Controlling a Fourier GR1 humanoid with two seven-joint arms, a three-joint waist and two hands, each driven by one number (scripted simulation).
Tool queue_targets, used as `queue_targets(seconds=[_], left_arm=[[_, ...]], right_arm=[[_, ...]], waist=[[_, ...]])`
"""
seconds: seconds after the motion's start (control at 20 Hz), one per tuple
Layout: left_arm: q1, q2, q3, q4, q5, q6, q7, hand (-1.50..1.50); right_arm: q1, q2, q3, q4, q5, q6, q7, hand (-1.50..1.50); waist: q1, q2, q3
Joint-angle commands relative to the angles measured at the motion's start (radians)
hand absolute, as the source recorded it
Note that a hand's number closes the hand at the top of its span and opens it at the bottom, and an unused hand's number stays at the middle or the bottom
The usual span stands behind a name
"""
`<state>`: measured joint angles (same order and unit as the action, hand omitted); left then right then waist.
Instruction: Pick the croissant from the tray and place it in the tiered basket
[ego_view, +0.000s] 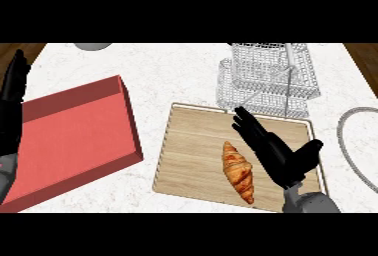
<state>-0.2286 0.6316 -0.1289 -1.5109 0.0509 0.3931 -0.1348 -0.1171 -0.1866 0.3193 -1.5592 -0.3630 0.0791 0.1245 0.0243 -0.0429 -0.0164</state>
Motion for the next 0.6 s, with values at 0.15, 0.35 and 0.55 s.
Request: queue_targets(seconds=[0.15,0.35,0.55], left_arm=[[0.009,-0.149,-0.051,-0.031,0.076,-0.007,0.068,0.0],[0.048,-0.259,-0.136,-0.007,0.117,-0.021,0.096,0.0],[0.029,-0.306,-0.162,0.002,0.106,-0.004,0.125,0.0]], right_arm=[[-0.243,-0.103,-0.139,-0.071,-0.137,0.19,0.018,1.5],[-0.322,-0.234,-0.181,0.02,0.094,0.085,0.007,1.5],[-0.31,-0.092,-0.194,0.16,-0.414,0.376,0.167,-1.5]], waist=[[-0.022,0.042,0.017],[-0.034,0.054,0.009],[-0.009,0.054,0.018]])
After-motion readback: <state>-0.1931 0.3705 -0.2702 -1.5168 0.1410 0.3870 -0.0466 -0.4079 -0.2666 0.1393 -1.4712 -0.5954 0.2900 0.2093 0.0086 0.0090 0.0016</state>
